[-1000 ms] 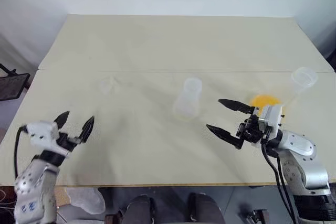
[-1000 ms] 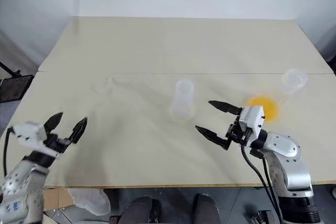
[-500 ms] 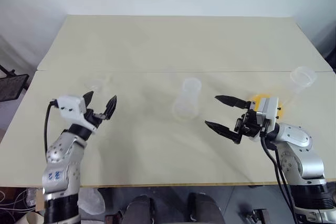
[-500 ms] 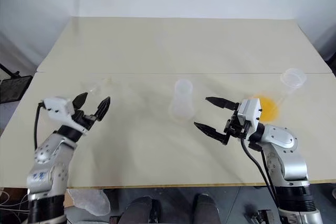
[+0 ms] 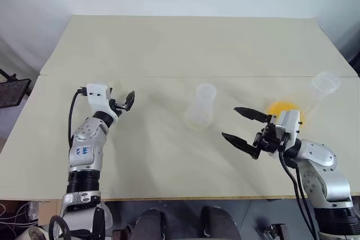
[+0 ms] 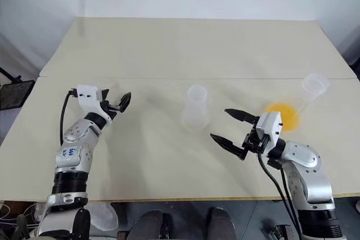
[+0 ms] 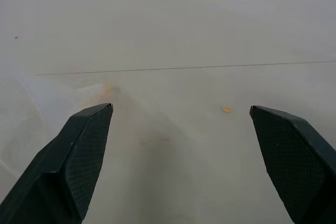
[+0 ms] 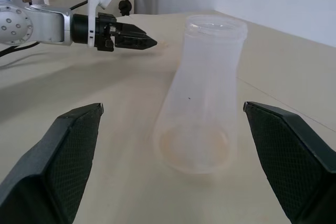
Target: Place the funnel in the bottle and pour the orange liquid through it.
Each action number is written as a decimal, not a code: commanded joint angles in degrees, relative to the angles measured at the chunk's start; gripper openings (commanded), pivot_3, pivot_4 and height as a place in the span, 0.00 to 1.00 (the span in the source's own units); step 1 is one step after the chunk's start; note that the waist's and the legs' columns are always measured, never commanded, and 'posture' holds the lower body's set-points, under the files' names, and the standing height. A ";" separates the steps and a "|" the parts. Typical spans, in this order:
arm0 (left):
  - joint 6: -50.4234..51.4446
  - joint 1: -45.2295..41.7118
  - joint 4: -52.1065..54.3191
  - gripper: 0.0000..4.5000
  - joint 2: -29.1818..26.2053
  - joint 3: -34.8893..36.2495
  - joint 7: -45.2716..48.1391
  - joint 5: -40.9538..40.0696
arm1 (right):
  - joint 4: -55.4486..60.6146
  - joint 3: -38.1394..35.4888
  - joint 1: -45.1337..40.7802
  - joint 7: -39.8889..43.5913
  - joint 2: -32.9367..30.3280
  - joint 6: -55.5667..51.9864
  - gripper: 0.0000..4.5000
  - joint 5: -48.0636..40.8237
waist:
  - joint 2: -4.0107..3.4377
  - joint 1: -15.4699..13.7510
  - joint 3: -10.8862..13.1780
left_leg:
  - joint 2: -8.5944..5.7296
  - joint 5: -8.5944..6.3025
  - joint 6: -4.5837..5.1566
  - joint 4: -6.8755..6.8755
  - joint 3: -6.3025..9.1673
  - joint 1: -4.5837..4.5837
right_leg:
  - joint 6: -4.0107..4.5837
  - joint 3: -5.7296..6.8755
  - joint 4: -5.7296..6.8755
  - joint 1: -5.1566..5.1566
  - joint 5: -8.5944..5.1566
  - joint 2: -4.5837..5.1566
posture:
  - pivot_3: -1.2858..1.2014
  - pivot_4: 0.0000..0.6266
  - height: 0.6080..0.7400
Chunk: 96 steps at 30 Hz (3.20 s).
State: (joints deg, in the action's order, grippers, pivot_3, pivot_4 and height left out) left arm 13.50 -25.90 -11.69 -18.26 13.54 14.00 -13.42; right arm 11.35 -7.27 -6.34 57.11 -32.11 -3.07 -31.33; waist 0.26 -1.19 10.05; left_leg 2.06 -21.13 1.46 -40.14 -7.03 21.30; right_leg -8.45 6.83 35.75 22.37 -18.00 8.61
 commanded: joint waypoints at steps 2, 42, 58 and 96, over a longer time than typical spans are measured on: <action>-0.24 3.11 2.93 0.99 -1.42 0.51 0.76 0.24 | 2.03 -1.00 0.61 -0.71 0.64 1.87 1.00 0.28 | 0.00 0.06 0.00 | 0.00 0.00 0.00 0.01 0.00 -0.01 | 0.00 -0.01 0.00 0.01 0.00 0.00 | 0.52 0.24 1.00; 0.45 1.19 6.95 0.51 1.30 -0.81 -1.63 0.03 | 0.55 -0.36 0.21 -1.06 2.18 3.54 1.00 1.47 | 0.01 -0.09 0.00 | 0.01 0.01 -0.02 -0.01 0.02 0.00 | 0.00 0.01 -0.03 -0.02 0.00 0.00 | 0.52 0.24 1.00; 3.50 12.25 21.27 1.00 3.50 -0.14 -7.49 1.72 | 0.22 -0.18 -0.32 -0.57 2.04 3.48 1.00 1.39 | 0.01 -0.38 -0.01 | 0.01 0.01 -0.02 -0.07 0.07 -0.01 | 0.00 -0.03 -0.04 -0.08 0.00 0.04 | 0.52 0.24 1.00; -10.76 -3.49 -5.96 0.00 -3.00 0.75 2.27 1.83 | 1.09 -0.30 0.10 -1.77 2.46 3.79 1.00 1.61 | 0.02 -0.07 0.00 | -0.01 0.03 -0.03 -0.01 0.03 0.00 | 0.00 0.03 -0.02 -0.03 0.00 0.00 | 0.52 0.24 1.00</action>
State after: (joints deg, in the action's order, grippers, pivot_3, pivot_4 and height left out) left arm 5.60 -30.18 -21.05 -19.34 13.47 13.15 -10.34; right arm 9.97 -6.84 -6.49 55.82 -29.73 -0.06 -29.35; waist 0.27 -1.26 10.05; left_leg 2.06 -21.10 1.42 -40.13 -7.00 21.30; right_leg -8.46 6.86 35.74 22.35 -18.00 8.61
